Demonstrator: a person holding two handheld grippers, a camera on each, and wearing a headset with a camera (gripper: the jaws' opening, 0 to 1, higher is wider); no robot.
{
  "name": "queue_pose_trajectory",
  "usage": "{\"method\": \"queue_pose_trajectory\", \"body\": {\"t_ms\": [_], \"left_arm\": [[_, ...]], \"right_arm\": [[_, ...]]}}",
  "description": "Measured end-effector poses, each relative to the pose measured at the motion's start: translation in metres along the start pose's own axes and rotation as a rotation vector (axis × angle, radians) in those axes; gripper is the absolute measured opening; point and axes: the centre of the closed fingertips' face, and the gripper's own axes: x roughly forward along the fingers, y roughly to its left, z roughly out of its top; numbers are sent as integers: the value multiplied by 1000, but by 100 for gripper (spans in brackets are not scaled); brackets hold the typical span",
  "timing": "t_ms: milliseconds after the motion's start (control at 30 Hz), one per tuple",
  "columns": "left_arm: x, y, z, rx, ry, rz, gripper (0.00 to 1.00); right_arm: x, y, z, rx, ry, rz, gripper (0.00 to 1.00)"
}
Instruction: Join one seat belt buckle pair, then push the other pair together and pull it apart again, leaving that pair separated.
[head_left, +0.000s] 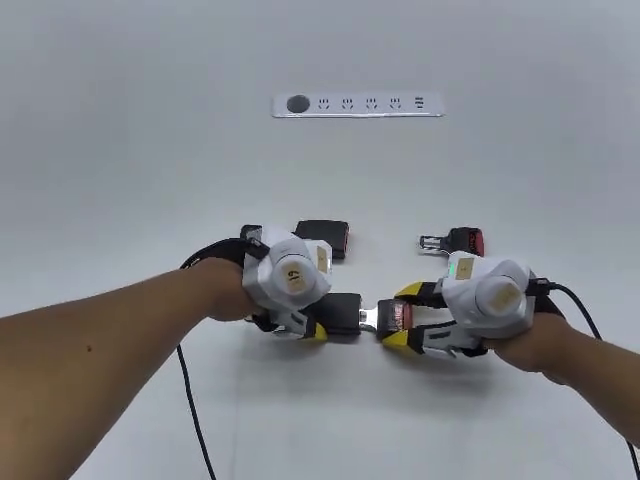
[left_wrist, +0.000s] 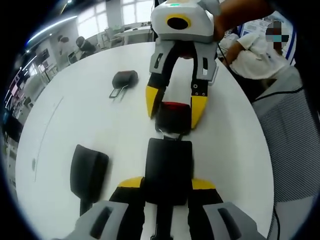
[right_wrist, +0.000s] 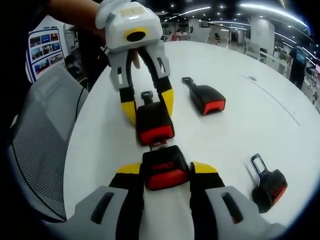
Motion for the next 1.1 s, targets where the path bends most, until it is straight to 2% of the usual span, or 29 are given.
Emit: {"method": "queue_pose_trajectory", "body": {"t_ms": [600, 633, 700, 867, 1100], "left_arm": [[0, -1, 0, 23, -1, -17, 33], [0, -3, -4, 34, 18, -43, 33], [5, 1, 0, 30, 9, -30, 33], [7, 4, -1, 29, 4, -30, 33], [7, 5, 1, 39, 4, -42, 33]], "right_arm": [[10, 7, 11, 7, -3, 0, 34], [10, 6, 11, 15, 4, -6, 34], [12, 5, 8, 10, 3, -3, 34], [15, 3, 6, 13, -2, -5, 34], [15, 4, 7, 3, 5, -6, 34]]}}
